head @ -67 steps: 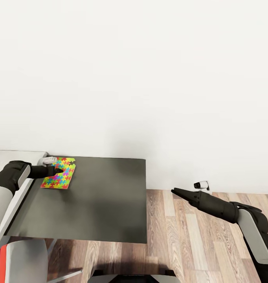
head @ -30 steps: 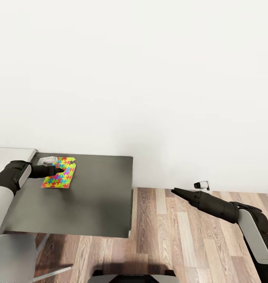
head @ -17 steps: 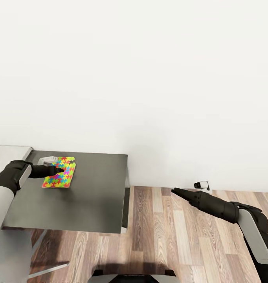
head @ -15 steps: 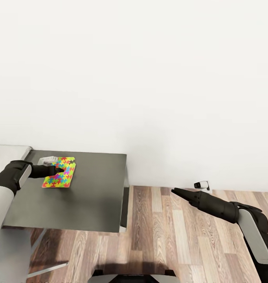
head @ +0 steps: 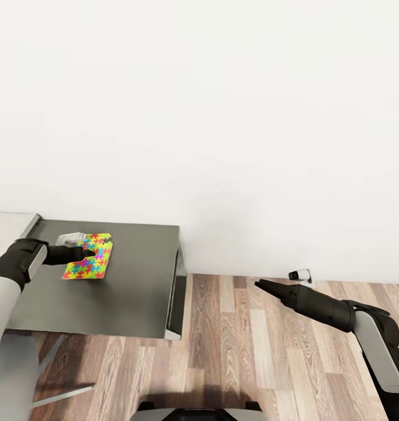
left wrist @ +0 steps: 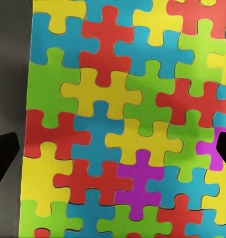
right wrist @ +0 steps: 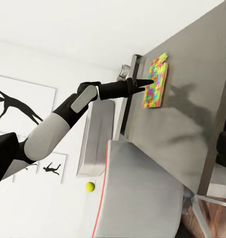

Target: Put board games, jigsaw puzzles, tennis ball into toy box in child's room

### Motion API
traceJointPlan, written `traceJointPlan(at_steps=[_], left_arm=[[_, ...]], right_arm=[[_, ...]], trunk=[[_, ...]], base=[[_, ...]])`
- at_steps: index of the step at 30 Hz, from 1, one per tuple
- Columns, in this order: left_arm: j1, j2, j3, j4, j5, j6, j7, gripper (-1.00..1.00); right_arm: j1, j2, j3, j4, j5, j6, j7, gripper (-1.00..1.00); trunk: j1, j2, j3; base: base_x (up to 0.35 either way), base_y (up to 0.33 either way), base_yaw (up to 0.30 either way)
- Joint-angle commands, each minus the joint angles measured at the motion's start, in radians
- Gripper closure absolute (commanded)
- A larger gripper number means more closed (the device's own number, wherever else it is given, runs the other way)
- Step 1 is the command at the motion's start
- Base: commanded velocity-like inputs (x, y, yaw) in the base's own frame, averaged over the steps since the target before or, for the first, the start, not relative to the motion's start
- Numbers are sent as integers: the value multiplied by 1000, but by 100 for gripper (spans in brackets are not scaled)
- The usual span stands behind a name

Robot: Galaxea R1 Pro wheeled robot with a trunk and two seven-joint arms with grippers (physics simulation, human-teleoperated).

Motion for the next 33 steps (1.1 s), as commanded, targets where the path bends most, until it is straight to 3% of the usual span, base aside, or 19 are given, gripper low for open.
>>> traceJointPlan(at_steps=[1, 33], left_arm=[[1, -1, 3, 14, 6, 10, -4, -100], [1, -2, 2, 14, 6, 9, -5, -100]], right_arm=[[-1, -1, -1, 0, 3, 3, 5, -100], [-1, 0, -4, 0, 0, 3, 5, -100]], trunk=[[1, -1, -2], [1, -1, -2]], base=[[-49, -189, 0], [-20, -54, 0]])
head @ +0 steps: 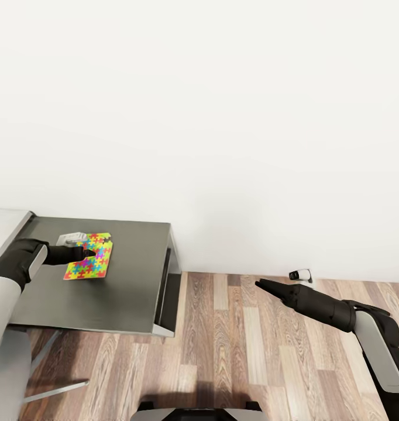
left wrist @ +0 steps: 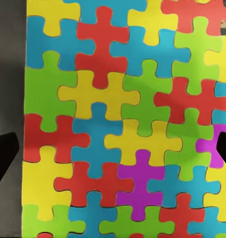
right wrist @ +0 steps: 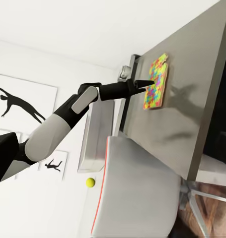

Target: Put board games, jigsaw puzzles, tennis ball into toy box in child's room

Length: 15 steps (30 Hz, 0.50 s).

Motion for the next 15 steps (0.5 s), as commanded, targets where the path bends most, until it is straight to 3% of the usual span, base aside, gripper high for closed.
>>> traceJointPlan(at_steps=[1, 15], left_arm=[[0, -1, 2, 13, 1, 10, -4, -100], [0, -1, 2, 13, 1, 10, -4, -100]], right_arm=[[-1, 0, -1, 0, 3, 3, 5, -100], [-1, 0, -1, 0, 3, 3, 5, -100]], trunk=[[1, -1, -2], [1, -1, -2]], base=[[-118, -191, 0], [-71, -115, 0]])
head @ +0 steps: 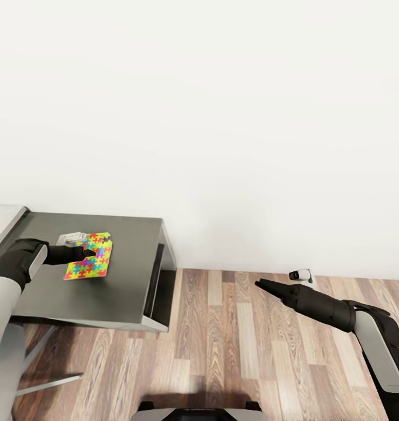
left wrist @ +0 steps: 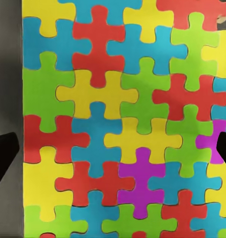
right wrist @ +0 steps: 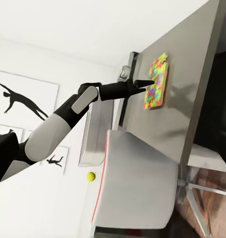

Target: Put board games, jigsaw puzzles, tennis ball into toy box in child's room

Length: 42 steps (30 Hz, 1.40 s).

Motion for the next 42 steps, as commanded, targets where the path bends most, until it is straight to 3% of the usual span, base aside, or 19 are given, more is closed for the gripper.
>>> traceJointPlan(at_steps=[1, 42], left_arm=[[1, -1, 2, 14, 2, 10, -3, -100], [1, -2, 2, 12, 3, 8, -15, -100]], right_arm=[[-1, 0, -1, 0, 3, 3, 5, -100], [-1, -2, -1, 0, 2, 3, 5, -100]], trunk=[[1, -1, -2], [1, -1, -2]], base=[[-77, -112, 0], [-61, -77, 0]])
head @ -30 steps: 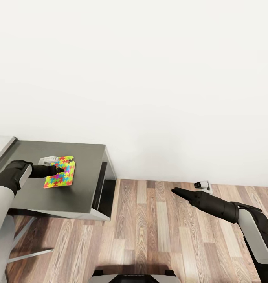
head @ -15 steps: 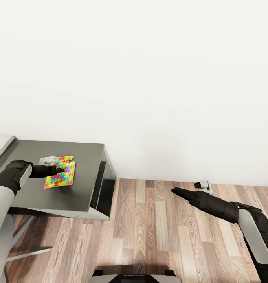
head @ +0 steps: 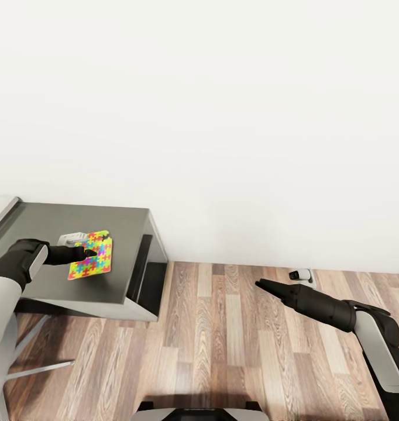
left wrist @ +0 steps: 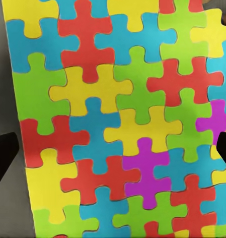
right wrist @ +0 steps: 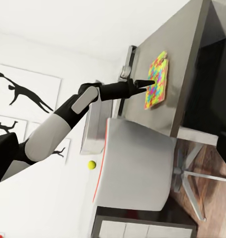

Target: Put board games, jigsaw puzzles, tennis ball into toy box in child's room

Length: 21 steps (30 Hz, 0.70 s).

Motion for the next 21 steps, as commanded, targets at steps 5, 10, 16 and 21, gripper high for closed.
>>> traceJointPlan(at_steps=[5, 10, 16, 21], left_arm=[[1, -1, 2, -1, 0, 11, -4, -100], [1, -1, 2, -3, 0, 11, -4, -100], [1, 0, 3, -4, 0, 11, -4, -100], [1, -1, 3, -4, 0, 11, -5, -100]], right_arm=[[-1, 0, -1, 0, 2, 3, 5, -100], [-1, 1, -1, 0, 2, 3, 5, -100], [-1, 2, -1, 0, 2, 3, 5, -100], [-1, 2, -1, 0, 2, 3, 4, -100]], trunk=[[1, -1, -2], [1, -1, -2], [1, -1, -2], [1, -1, -2]], base=[[-14, -15, 0], [-1, -1, 0], [0, 0, 0], [0, 0, 0]])
